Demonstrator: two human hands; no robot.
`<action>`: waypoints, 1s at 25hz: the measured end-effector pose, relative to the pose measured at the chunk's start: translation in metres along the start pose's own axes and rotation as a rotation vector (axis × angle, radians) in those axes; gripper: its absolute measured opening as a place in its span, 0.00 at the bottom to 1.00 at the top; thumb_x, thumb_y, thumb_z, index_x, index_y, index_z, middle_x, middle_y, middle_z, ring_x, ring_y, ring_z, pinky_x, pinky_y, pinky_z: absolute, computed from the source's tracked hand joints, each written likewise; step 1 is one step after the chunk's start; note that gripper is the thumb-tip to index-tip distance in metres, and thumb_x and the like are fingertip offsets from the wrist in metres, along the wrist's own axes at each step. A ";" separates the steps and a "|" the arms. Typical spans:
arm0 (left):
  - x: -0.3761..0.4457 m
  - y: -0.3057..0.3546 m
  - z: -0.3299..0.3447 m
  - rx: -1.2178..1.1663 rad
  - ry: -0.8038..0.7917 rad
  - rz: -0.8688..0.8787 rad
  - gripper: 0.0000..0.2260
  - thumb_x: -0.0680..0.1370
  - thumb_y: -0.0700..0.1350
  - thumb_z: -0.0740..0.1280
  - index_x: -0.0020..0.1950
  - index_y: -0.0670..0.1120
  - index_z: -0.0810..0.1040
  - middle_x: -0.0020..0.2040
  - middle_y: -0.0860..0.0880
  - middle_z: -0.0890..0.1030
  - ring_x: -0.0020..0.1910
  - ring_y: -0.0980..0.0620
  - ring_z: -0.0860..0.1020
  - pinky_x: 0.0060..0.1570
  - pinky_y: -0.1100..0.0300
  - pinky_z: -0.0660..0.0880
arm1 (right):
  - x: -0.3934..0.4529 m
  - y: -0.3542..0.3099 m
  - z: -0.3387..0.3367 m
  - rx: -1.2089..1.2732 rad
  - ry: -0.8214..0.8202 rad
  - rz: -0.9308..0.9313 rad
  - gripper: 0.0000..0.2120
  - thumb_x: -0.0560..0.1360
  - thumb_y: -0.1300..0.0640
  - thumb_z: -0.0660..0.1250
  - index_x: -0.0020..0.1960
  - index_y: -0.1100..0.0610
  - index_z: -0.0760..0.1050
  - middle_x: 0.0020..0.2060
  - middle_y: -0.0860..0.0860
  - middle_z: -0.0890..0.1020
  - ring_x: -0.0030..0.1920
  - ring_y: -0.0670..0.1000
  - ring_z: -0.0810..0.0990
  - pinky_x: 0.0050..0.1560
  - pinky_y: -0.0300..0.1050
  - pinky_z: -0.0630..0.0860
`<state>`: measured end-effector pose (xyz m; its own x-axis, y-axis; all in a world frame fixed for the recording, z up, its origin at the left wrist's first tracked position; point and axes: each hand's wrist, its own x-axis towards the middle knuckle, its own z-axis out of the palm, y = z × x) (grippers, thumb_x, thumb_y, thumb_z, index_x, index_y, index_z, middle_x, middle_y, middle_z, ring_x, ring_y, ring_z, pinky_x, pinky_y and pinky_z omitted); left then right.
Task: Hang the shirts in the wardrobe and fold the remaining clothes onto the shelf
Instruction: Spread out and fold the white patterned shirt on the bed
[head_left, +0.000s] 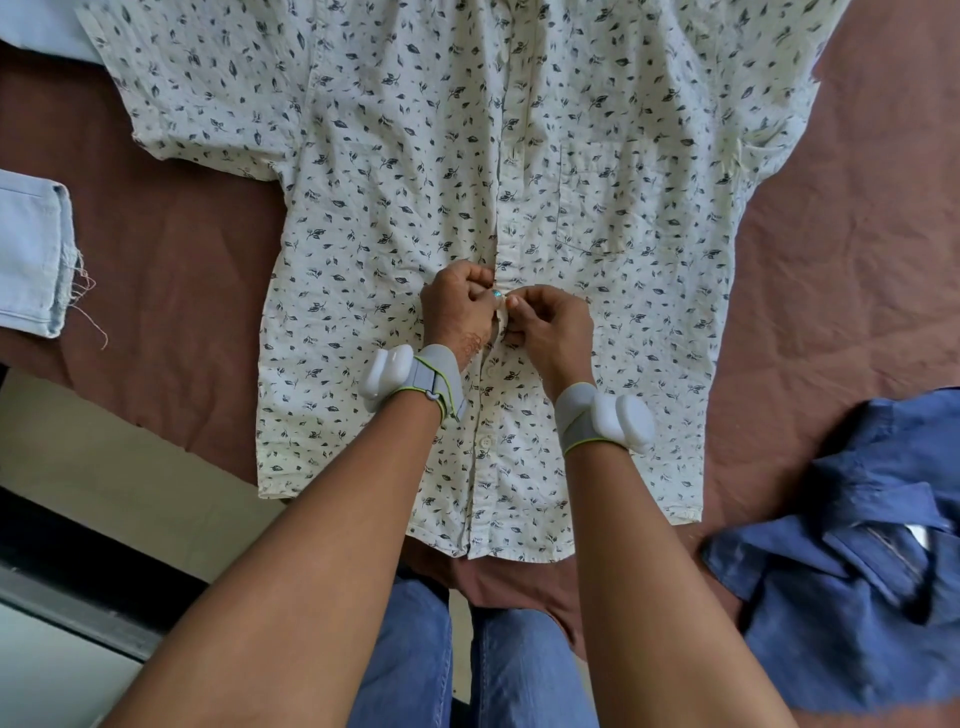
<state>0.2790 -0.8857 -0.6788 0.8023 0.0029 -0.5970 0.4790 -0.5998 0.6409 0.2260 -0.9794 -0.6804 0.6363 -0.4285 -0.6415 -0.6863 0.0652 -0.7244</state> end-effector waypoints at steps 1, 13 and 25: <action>0.000 -0.001 0.000 0.003 -0.005 0.011 0.07 0.72 0.35 0.71 0.49 0.41 0.80 0.38 0.44 0.84 0.38 0.46 0.83 0.46 0.52 0.81 | 0.002 -0.002 0.002 -0.045 0.023 0.012 0.03 0.75 0.64 0.68 0.43 0.62 0.80 0.34 0.55 0.82 0.33 0.51 0.81 0.36 0.44 0.81; -0.005 0.011 -0.006 0.448 0.139 0.308 0.11 0.78 0.36 0.61 0.59 0.43 0.76 0.56 0.43 0.78 0.54 0.41 0.76 0.50 0.52 0.73 | 0.008 -0.013 0.009 -0.342 0.202 -0.101 0.10 0.74 0.67 0.60 0.51 0.61 0.78 0.44 0.58 0.81 0.48 0.56 0.78 0.44 0.42 0.69; 0.039 0.051 -0.015 0.432 0.096 0.346 0.11 0.78 0.43 0.64 0.56 0.50 0.82 0.54 0.45 0.78 0.54 0.44 0.76 0.50 0.53 0.76 | 0.046 -0.038 0.017 -0.398 0.373 -0.240 0.06 0.74 0.61 0.66 0.49 0.61 0.78 0.44 0.56 0.82 0.45 0.55 0.78 0.43 0.43 0.68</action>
<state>0.3399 -0.9045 -0.6618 0.9252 -0.1913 -0.3277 0.0092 -0.8520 0.5234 0.2879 -0.9863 -0.6865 0.6723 -0.6822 -0.2872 -0.6640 -0.3844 -0.6413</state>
